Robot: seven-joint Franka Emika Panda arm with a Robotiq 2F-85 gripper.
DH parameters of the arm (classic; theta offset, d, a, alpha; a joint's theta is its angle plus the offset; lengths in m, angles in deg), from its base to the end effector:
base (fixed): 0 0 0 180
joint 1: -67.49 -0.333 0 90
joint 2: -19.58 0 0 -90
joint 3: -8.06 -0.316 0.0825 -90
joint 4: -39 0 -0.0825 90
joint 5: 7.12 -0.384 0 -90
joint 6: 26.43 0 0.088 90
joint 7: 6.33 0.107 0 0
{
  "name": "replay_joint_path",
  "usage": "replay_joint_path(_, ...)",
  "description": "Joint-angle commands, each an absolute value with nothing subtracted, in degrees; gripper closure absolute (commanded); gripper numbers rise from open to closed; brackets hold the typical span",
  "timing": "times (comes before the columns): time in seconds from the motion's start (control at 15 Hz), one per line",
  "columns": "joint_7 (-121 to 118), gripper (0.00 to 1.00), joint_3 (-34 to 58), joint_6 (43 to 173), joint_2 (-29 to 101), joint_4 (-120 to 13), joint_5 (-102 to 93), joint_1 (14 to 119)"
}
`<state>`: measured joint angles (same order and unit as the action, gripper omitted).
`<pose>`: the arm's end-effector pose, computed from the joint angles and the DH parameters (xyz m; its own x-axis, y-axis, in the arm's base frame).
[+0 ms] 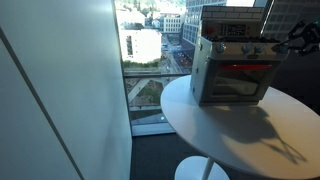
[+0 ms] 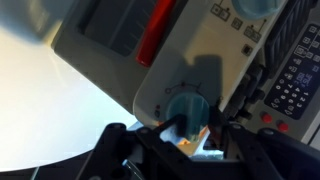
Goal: Turn the right knob anticlockwise
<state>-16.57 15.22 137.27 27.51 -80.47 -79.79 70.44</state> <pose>0.5735 -0.1531 0.4039 0.3382 -0.9183 0.2057 -0.5733 -0.3744 -0.7288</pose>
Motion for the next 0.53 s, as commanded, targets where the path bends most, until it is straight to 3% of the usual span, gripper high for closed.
replay_joint_path(0.0, -15.83, 0.9, 15.38, 139.74, 27.29, -81.46, -73.6, 69.37)
replay_joint_path(0.47, -14.81, 0.9, 16.2, 143.49, 26.22, -84.06, -58.57, 67.99)
